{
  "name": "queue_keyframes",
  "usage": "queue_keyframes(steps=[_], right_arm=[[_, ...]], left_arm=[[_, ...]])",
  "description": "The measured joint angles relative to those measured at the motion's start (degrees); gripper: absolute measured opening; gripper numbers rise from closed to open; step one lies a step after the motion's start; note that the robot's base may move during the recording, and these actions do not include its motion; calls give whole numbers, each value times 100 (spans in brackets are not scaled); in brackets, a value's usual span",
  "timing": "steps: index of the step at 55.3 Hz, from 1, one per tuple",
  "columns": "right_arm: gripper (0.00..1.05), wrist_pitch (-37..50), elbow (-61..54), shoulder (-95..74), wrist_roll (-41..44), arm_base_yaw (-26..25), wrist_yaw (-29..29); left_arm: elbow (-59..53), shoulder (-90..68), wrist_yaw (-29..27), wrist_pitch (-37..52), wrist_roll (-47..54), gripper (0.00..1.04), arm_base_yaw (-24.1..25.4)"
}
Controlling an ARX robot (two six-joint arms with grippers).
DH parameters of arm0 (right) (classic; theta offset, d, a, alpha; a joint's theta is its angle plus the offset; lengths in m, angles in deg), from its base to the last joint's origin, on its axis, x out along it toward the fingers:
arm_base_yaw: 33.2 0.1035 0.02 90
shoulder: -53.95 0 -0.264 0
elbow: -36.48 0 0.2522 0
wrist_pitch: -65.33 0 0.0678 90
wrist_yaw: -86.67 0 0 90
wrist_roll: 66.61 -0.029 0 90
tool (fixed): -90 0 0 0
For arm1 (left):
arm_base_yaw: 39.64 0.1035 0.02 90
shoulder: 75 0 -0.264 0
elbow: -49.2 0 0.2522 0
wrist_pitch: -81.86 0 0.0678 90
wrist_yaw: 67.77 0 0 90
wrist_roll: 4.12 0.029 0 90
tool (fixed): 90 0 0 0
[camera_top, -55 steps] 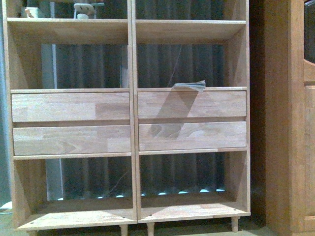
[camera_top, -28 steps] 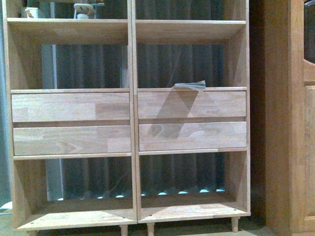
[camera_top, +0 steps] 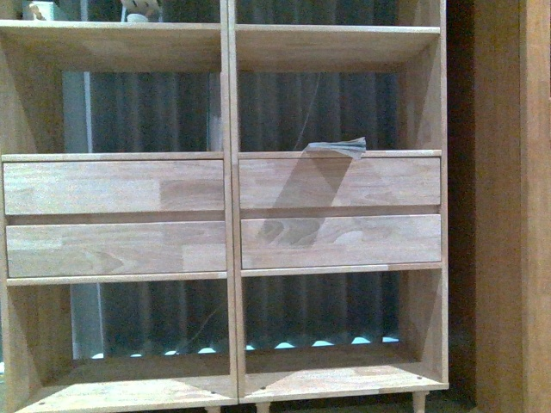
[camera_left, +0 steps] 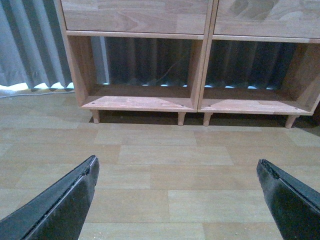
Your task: Organize books on shelf
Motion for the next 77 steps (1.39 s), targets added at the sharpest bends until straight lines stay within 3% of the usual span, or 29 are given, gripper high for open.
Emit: queue_keyframes(steps=[77], right_arm=[[98, 0, 0, 0, 0, 0, 0]], left_arm=[[0, 0, 0, 0, 0, 97, 0]])
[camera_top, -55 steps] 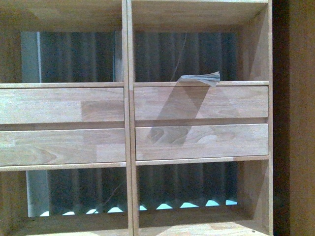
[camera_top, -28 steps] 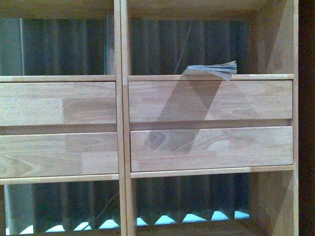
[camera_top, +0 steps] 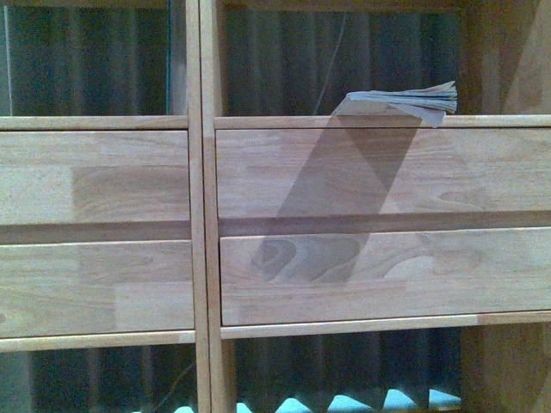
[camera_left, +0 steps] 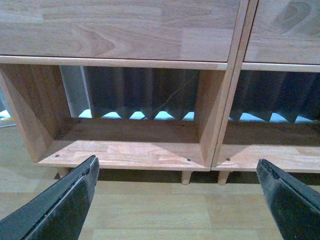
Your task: Organize books on shelf
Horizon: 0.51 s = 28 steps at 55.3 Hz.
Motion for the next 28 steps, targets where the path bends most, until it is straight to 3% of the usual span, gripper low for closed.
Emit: queue_keyframes(steps=[28], right_arm=[[98, -2, 0, 0, 2, 0, -2]], left_arm=[[0, 0, -2, 0, 2, 97, 0]])
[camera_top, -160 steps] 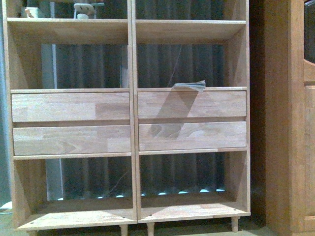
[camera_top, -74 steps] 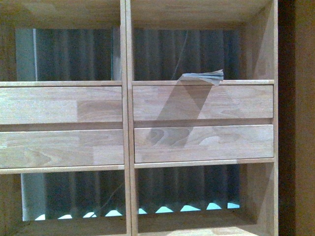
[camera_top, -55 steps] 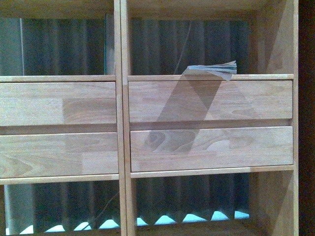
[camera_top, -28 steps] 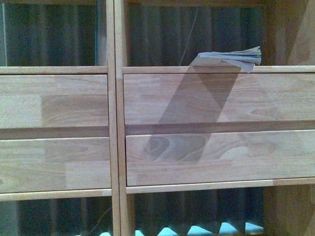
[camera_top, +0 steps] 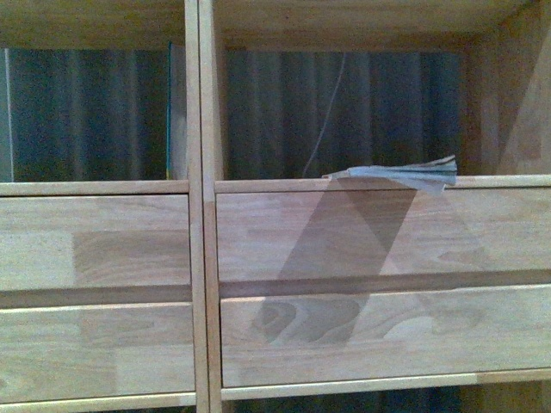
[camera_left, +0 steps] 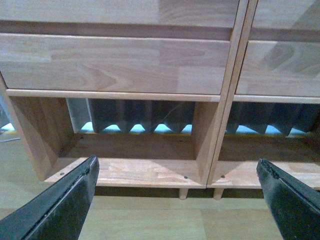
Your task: Organize books on shelf
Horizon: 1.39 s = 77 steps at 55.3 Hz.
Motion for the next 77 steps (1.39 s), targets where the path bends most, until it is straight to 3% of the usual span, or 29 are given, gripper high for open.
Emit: queue_keyframes(steps=[8, 15, 25, 34, 41, 52, 77], right_arm=[[98, 2, 0, 0, 0, 0, 4], [98, -632, 461, -811, -1285, -444, -1300], [98, 557, 1390, -2374, -2966, -656, -1753], [98, 2105, 2931, -5101, -4706, -109, -1853], [98, 2312, 3965, -6647, -5685, 188, -1576], [98, 2321, 5434, -8308, -6546, 483, -1023], [98, 2157, 7458, -9927, -7984, 763, -404]], left_arm=[[0, 0, 2, 0, 2, 97, 0], [0, 0, 9, 0, 0, 97, 0], [0, 0, 2, 0, 2, 97, 0], [0, 0, 0, 0, 0, 97, 0], [0, 0, 4, 0, 2, 97, 0], [0, 0, 2, 0, 0, 97, 0], [0, 0, 2, 0, 0, 97, 0]])
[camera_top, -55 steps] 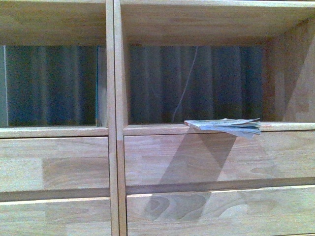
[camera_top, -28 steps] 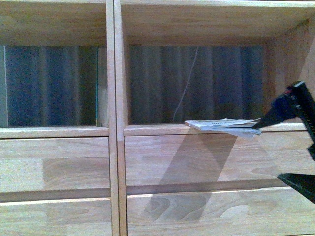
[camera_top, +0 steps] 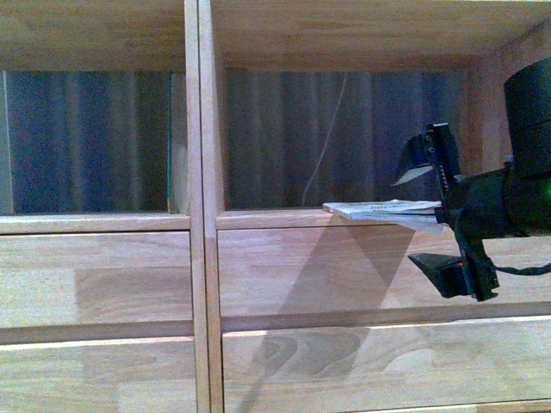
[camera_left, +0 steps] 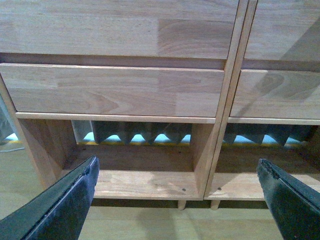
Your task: Organize books on shelf
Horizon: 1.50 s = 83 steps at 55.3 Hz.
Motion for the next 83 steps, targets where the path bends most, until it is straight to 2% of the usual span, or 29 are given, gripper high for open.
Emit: queue_keyframes(steps=[10, 27, 54, 58, 62, 63, 65, 67, 69, 71, 72, 73, 76, 80, 83], right_arm=[[98, -247, 640, -575, -173, 33, 313], [96, -647, 1427, -1036, -142, 4, 444], [28, -726, 1906, -1314, -120, -127, 612], [11, -605, 1906, -1305, -133, -146, 614], [7, -472, 1882, -1285, -131, -151, 597], [7, -452, 1873, -1281, -127, -151, 595], [7, -365, 1836, -1274, -127, -155, 560], [7, -205, 1753, -1255, -127, -162, 527], [7, -122, 1703, -1244, -127, -160, 509], [7, 44, 1604, -1202, -125, -160, 417], [7, 85, 1580, -1189, -125, -160, 385], [7, 164, 1523, -1158, -122, -160, 326], [7, 358, 1397, -1069, -114, -160, 216], [7, 566, 1261, -938, -52, -157, 96], [7, 748, 1145, -787, 24, -129, -83]], left_arm=[[0, 0, 0, 0, 2, 97, 0], [0, 0, 0, 0, 2, 97, 0], [0, 0, 0, 0, 2, 97, 0], [0, 0, 0, 0, 0, 97, 0], [0, 0, 15, 0, 0, 97, 0], [0, -15, 125, 4, -33, 97, 22], [17, -166, 931, 92, -153, 97, 254], [72, -525, 2164, 323, -400, 97, 741], [111, -758, 2789, 474, -514, 97, 1001], [210, -1211, 3792, 754, -693, 97, 1499], [240, -1316, 3906, 835, -708, 97, 1613], [299, -1521, 4450, 1014, -791, 97, 1838], [448, -2059, 5276, 1705, -970, 97, 2304], [684, -2782, 5731, 2761, -1244, 97, 2734], [984, -3486, 5718, 3591, -1419, 97, 2977]])
